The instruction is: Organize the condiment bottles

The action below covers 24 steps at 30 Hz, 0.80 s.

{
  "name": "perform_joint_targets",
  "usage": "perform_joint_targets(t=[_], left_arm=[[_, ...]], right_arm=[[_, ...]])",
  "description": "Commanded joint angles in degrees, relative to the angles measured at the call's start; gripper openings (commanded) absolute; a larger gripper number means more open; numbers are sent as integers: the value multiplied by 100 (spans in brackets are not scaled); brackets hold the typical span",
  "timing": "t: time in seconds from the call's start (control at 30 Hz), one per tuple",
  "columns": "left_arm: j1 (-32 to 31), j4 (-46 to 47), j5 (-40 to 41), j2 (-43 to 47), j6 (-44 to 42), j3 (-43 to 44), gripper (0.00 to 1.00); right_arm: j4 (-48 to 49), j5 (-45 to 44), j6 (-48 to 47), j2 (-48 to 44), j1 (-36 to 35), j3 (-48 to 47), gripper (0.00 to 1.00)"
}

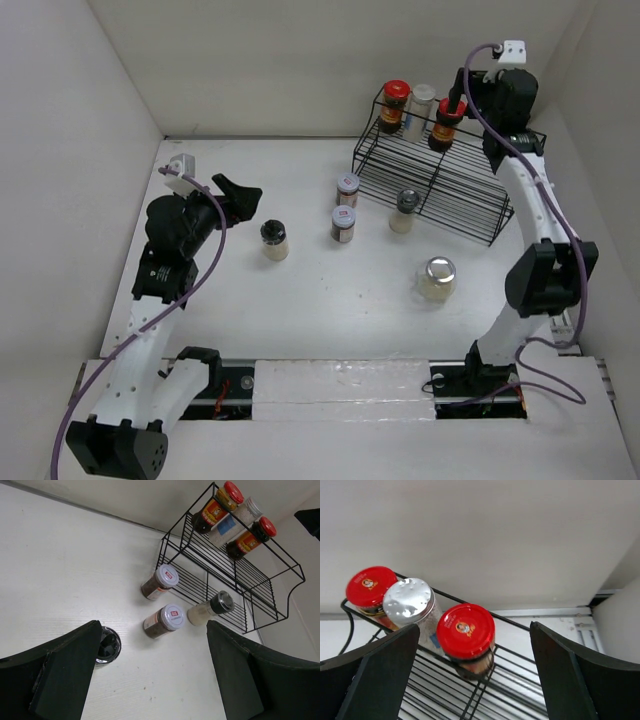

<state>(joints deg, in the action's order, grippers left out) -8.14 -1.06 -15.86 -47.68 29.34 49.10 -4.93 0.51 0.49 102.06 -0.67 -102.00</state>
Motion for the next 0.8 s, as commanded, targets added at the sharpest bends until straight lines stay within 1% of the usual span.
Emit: perform_joint_targets(t=[0.0,0.03,0.07,0.1,0.13,0.17,0.2,0.23,0.27,0.3,0.33,0.37,0.4,0.43,0.47,0.53,0.6,0.67,0.7,0.77], left_arm=[[32,308,-128,154,10,12,82],[32,308,-180,154,10,12,82],[32,308,-181,154,10,12,82],[32,308,-181,206,10,12,82],[32,308,-181,207,10,12,82],[32,308,-129,276,62,12,82],[32,308,-41,277,63,12,82],[32,117,212,277,115,12,82],[32,45,336,329,116,64,81],[32,44,442,330,185,64,81],[32,-8,565,330,238,64,81],[32,-8,566,330,239,64,81],[32,-8,566,330,317,64,81],[32,-8,566,330,318,64,81],[32,-69,636,330,387,64,81],[32,-122,724,330,484,64,81],[32,-175,847,391,537,117,82],[32,-175,847,391,537,117,84],[32,-175,847,391,537,117,86],[32,-175,847,391,537,117,86]], right_arm=[[413,-795,179,-958,-266,529,97],[553,-964,406,-1473,-354,1202,90],[659,-1139,573,-1748,-468,1617,86],[808,-1498,723,-2012,-609,2065,80],[957,-1684,881,-2276,-958,2522,67],[1315,-1843,1196,-2722,-1153,3414,34],[1476,-1966,1277,-2892,-1338,3797,26],[1477,-2211,1348,-3050,-1522,4080,22],[1477,-2335,1348,-3191,-1863,4317,19],[1086,-2467,1557,-3488,-2024,4633,19],[847,-2564,1620,-3648,-2164,4758,26],[636,-2652,1621,-3806,-2435,4890,37],[-2,-2757,1716,-4112,-2551,5074,75],[-373,-2854,1787,-4254,-2674,5154,95],[-734,-3029,1788,-4404,-2771,5233,100],[-1646,-3258,2198,-4859,-3000,5530,100],[-1932,-3330,2358,-5160,-3062,5804,100],[-2196,-3225,2622,-5468,-3062,6173,100],[-2197,-3094,2623,-5469,-2914,6270,100],[-2249,-2935,2711,-5469,-2712,6411,100]])
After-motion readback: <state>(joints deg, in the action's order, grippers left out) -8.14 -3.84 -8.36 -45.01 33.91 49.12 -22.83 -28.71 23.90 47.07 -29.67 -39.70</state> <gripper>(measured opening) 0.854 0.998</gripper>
